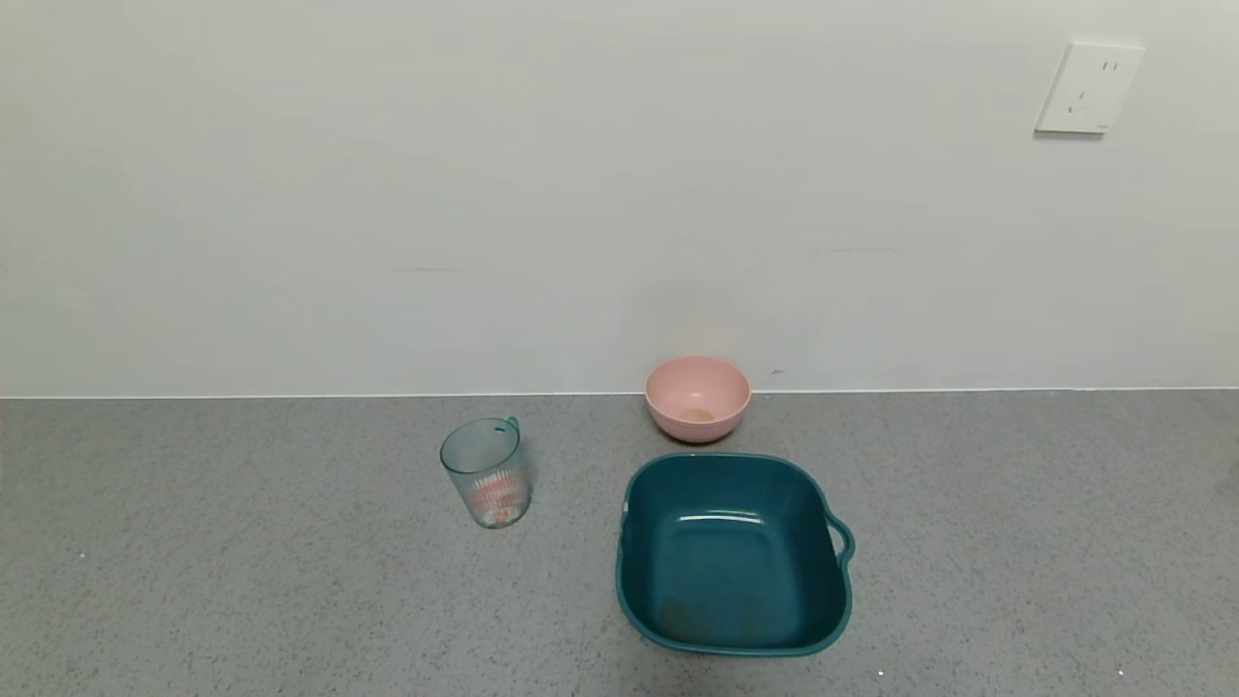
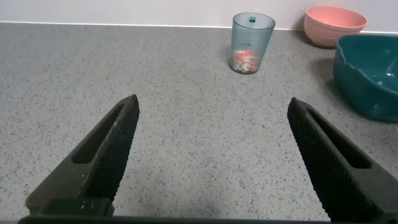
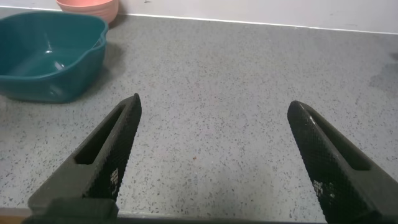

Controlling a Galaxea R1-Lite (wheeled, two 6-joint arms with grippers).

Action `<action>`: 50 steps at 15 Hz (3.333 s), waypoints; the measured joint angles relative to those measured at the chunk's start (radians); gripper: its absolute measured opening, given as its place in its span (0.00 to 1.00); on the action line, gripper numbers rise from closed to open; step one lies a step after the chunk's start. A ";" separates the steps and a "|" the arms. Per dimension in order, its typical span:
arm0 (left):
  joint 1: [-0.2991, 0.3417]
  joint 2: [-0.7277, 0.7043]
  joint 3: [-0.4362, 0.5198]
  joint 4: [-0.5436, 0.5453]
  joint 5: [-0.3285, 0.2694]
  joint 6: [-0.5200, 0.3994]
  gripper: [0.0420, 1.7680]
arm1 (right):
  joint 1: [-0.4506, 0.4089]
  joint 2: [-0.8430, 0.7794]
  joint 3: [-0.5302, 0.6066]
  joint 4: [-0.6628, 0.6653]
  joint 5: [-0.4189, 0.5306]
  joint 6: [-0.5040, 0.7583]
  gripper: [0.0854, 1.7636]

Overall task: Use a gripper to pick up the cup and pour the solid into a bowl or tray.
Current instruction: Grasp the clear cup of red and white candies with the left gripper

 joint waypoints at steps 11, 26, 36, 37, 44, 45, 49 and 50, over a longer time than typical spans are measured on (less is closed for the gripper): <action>0.000 0.000 0.000 0.000 0.000 0.000 0.97 | 0.000 0.000 0.000 0.000 0.000 0.000 0.97; -0.051 0.417 -0.408 0.139 -0.043 0.026 0.97 | 0.000 0.000 0.000 0.000 0.000 0.000 0.97; -0.078 1.039 -0.580 -0.150 -0.035 0.021 0.97 | 0.000 0.000 0.000 0.000 0.000 0.000 0.97; -0.076 1.070 -0.589 -0.158 -0.037 0.020 0.97 | 0.000 0.000 0.000 0.000 0.000 0.000 0.97; -0.065 1.220 -0.650 -0.166 -0.037 0.013 0.97 | 0.000 0.000 0.000 0.000 0.000 0.000 0.97; -0.051 1.230 -0.659 -0.165 -0.041 0.013 0.97 | 0.000 0.000 0.000 0.000 0.000 0.000 0.97; -0.036 1.288 -0.686 -0.165 -0.045 0.017 0.97 | 0.000 0.000 0.000 0.000 0.000 0.000 0.97; -0.046 1.309 -0.692 -0.166 -0.041 0.017 0.97 | 0.000 0.000 0.000 0.000 0.000 0.000 0.97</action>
